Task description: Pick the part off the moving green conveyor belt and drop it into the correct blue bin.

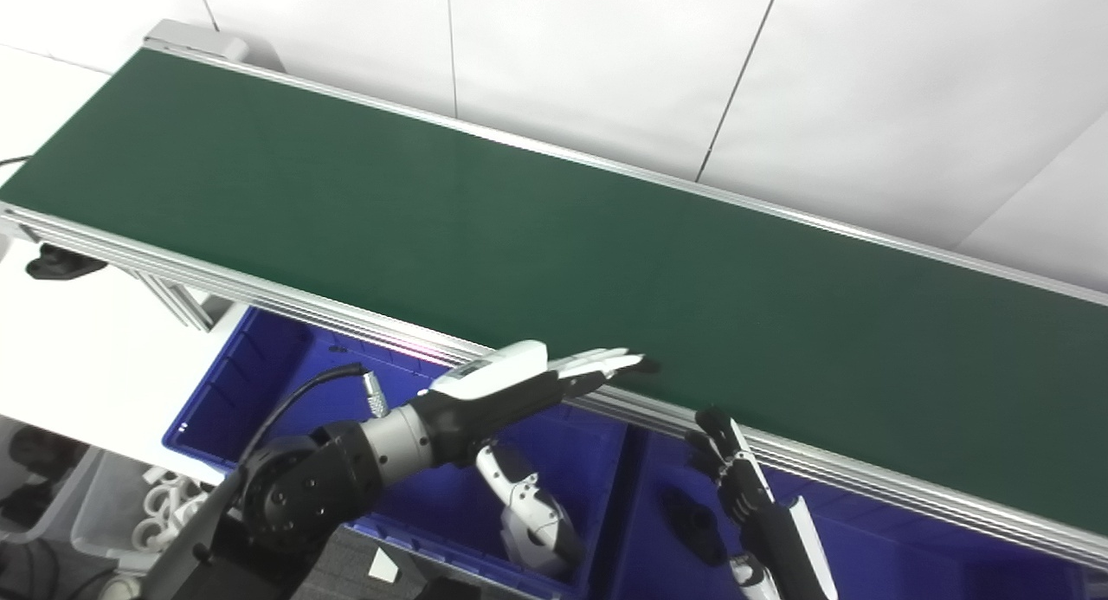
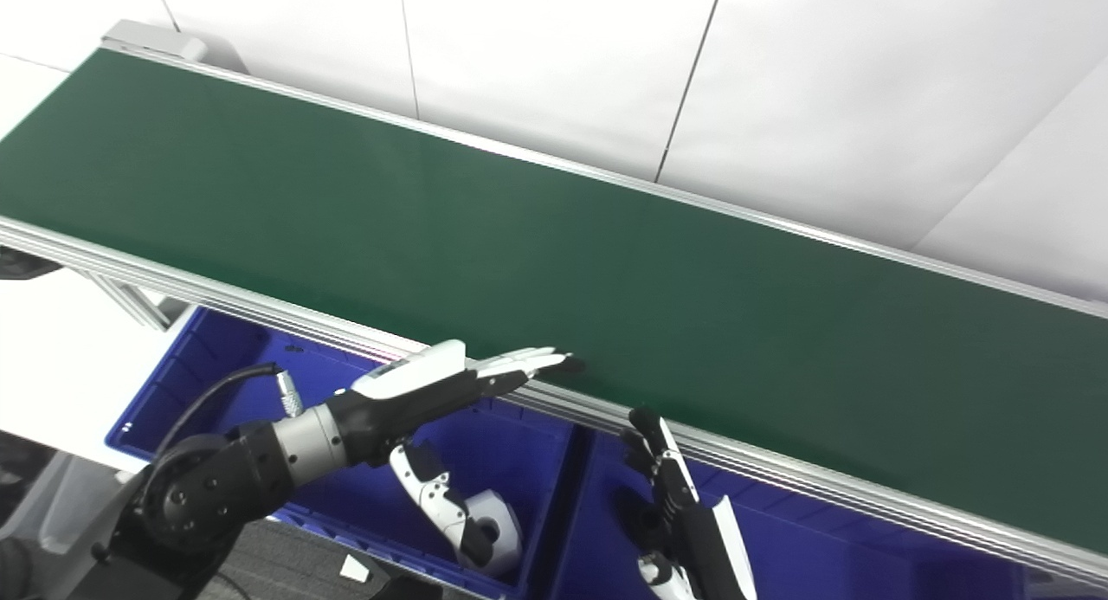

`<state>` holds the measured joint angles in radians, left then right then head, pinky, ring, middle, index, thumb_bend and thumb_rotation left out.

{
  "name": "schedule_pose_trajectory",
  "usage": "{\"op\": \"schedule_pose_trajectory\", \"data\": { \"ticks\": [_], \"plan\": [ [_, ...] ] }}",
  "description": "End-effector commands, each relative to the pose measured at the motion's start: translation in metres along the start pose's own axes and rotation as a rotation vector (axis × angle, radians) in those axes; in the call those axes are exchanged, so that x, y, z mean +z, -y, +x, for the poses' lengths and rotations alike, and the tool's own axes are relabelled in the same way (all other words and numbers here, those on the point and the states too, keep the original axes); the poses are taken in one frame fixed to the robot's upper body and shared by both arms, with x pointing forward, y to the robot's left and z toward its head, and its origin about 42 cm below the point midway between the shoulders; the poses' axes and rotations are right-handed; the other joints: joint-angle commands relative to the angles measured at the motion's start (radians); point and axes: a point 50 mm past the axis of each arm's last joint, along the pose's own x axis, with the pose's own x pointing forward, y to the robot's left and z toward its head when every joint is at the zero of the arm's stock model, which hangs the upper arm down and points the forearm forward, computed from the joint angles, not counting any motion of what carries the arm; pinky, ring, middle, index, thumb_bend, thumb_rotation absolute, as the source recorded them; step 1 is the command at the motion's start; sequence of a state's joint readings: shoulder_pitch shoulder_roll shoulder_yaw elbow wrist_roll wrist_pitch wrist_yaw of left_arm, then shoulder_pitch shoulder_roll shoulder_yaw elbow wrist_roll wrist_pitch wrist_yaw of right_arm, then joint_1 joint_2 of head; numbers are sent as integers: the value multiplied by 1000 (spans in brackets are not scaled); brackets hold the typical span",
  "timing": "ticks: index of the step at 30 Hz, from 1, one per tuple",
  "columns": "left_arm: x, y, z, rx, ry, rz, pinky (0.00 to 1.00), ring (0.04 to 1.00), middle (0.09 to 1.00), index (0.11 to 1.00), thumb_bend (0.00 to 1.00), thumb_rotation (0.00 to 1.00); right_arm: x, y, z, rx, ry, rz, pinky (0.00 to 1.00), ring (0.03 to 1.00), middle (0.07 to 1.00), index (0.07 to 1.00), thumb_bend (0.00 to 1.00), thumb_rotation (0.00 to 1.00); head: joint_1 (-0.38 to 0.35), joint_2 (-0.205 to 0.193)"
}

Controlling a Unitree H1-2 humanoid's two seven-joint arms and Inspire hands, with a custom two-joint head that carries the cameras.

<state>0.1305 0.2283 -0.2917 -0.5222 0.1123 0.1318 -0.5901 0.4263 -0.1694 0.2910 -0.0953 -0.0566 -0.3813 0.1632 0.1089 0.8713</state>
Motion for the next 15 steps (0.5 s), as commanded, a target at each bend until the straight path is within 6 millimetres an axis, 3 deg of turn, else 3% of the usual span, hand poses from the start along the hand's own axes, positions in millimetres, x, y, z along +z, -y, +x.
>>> {"op": "schedule_pose_trajectory", "data": {
  "ticks": [1, 4, 7, 15],
  "plan": [
    [36, -13, 20, 133, 295, -203, 912, 972, 973, 928, 1000, 532, 7, -7, 8, 7, 59, 3, 930, 962, 990, 991, 889, 933, -18, -5],
    [25, -8, 27, 217, 311, -268, 903, 949, 958, 944, 1000, 625, 7, -13, 10, 4, 53, -15, 905, 955, 991, 992, 883, 956, -45, -16],
    [-3, 6, 24, 259, 255, -263, 925, 965, 976, 952, 1000, 641, 5, -21, 11, -12, 47, -20, 880, 939, 983, 989, 890, 958, -94, -32],
    [-73, 43, -17, 222, 43, -145, 925, 978, 983, 924, 1000, 662, 1, -39, 16, -35, 44, -29, 867, 928, 975, 983, 902, 976, -215, -61]
  ]
}}
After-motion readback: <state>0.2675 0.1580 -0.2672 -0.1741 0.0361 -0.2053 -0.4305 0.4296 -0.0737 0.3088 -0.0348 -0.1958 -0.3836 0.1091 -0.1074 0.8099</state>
